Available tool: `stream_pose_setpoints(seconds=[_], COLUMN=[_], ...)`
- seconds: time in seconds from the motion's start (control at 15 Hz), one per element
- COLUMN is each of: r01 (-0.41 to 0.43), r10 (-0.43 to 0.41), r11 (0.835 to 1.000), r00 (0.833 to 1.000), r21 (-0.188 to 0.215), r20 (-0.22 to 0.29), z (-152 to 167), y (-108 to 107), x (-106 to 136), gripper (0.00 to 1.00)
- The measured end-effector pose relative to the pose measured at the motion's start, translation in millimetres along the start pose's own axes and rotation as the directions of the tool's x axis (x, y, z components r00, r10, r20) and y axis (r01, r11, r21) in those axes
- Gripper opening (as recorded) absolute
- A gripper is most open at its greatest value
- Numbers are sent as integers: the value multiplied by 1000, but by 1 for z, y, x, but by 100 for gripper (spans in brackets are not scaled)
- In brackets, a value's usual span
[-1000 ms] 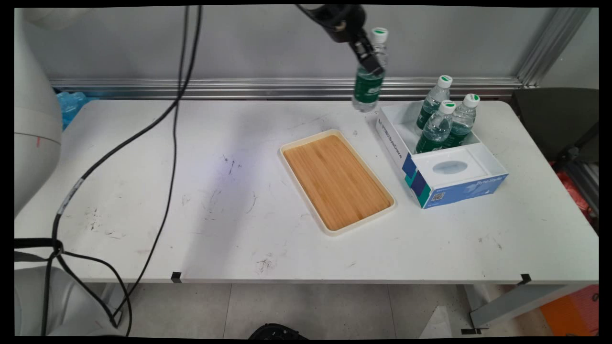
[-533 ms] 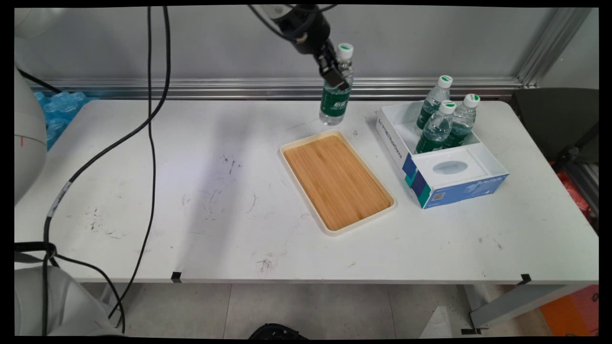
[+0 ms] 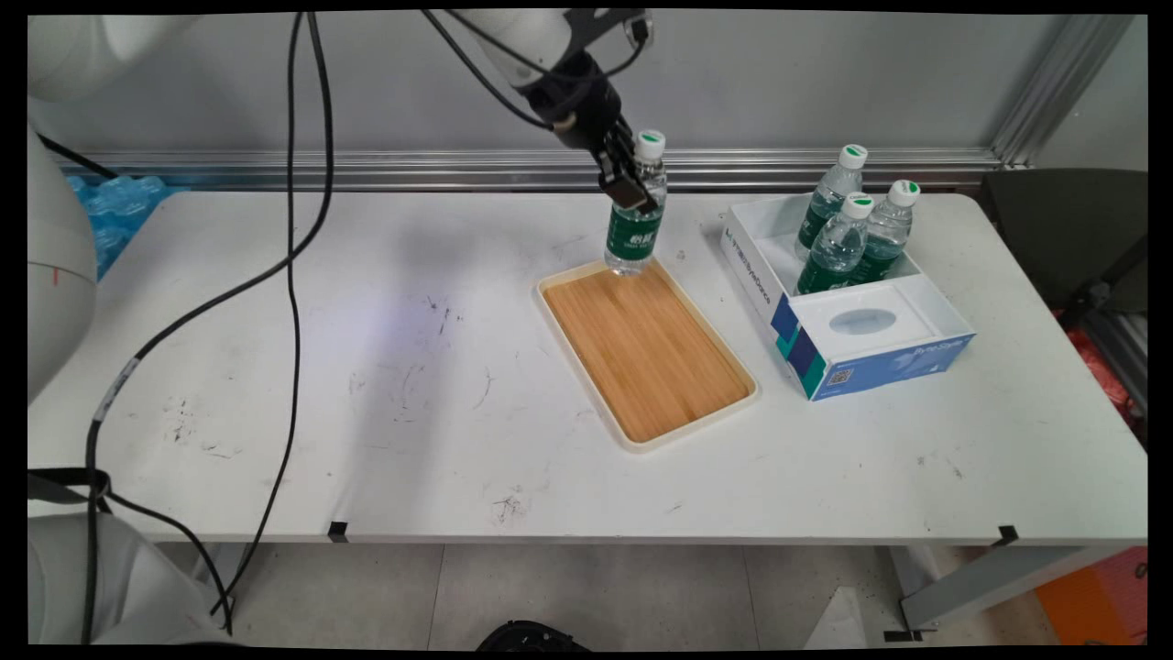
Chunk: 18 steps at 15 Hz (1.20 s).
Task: Place the picked object on the tray
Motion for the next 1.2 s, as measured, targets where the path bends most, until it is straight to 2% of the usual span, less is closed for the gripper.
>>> stream_pose_setpoints(seconds=[0.6, 1.0, 1.07, 1.2], r01=[4, 6, 7, 6], r10=[-4, -6, -7, -6], r11=[1000, 1000, 1000, 1000], r00=[1000, 1000, 1000, 999], r21=[-10, -3, -3, -5], r20=[-17, -27, -28, -33], z=[60, 84, 87, 90], y=[-1, -3, -3, -3], x=[-17, -22, -24, -23], gripper=[0, 0, 100, 100])
